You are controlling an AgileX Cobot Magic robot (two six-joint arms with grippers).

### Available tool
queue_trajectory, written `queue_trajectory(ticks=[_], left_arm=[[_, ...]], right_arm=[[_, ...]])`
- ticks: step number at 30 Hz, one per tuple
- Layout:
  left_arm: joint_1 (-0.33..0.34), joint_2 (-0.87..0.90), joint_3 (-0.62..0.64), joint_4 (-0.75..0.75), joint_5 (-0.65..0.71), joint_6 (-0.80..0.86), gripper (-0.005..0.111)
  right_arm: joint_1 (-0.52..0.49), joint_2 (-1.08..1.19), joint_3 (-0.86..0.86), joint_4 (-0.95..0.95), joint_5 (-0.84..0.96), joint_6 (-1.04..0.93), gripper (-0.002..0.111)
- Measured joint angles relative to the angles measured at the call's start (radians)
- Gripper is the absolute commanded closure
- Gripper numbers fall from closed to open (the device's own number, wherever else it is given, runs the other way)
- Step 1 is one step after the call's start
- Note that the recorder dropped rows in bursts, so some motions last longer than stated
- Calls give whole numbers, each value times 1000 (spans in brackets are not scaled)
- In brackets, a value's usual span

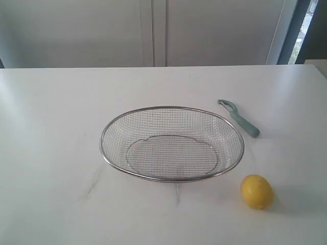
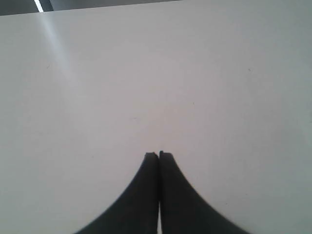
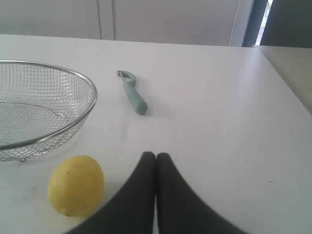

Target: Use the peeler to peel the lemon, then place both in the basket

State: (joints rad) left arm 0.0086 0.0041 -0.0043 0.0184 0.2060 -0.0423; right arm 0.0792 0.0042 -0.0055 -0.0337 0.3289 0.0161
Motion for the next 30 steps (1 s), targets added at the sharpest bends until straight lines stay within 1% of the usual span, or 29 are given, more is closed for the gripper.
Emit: queue_trajectory(ticks=[19,24,30], left_arm=[[0,0,0,0,0,0,107],[0,0,0,0,0,0,107],[0,0,0,0,0,0,107]], right_arm=[[0,0,0,2,-2,0,108],[0,0,0,2,-72,0,108],[0,0,0,2,-248,0,108]])
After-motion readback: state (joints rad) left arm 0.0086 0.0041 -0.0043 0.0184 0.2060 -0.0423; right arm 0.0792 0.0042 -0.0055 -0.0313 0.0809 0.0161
